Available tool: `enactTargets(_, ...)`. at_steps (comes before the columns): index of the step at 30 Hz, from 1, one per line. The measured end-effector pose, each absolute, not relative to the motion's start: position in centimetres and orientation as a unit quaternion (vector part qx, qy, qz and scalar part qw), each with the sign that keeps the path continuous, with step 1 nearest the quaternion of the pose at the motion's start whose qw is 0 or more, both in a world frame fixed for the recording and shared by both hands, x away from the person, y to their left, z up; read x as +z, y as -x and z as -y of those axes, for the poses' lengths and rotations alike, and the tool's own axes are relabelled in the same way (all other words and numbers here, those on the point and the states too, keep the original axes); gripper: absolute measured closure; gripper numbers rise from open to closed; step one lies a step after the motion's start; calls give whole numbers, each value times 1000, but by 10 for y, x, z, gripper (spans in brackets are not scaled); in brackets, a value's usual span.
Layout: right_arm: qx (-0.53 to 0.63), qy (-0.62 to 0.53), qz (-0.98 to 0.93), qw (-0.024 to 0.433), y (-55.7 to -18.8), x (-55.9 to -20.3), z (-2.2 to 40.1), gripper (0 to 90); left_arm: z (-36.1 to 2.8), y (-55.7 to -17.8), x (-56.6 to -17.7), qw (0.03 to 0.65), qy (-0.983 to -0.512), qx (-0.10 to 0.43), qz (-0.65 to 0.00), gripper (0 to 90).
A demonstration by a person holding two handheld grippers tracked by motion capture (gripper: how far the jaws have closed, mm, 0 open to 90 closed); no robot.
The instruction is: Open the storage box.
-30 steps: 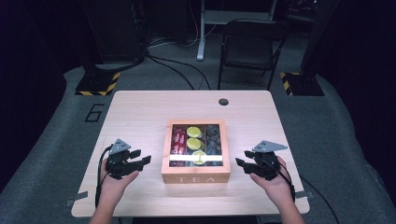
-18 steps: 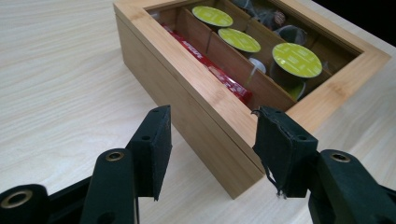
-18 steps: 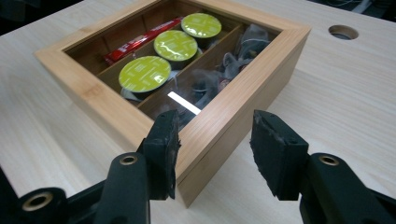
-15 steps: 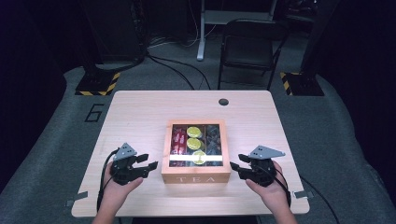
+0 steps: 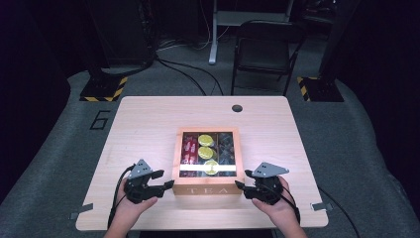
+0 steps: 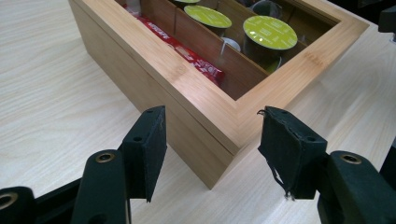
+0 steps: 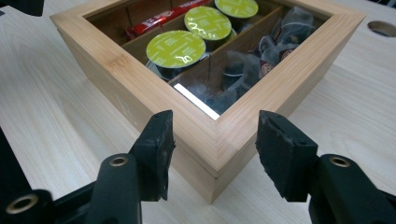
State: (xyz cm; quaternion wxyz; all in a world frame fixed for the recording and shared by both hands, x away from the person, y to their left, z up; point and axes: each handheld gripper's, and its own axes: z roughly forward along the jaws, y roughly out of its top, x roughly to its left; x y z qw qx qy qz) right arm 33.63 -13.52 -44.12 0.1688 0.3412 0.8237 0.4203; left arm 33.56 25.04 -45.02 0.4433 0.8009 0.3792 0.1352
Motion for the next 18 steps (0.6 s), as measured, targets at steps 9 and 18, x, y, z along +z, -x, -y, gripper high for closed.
enactTargets(9,420,-331,-831,156,-342,-449,130,386,-243,-331,-459,425,-816,139,-367,405)
enactTargets(18,410,-341,-831,160,-348,-454,129,376,-240,-328,-465,416,-822,140,-363,406)
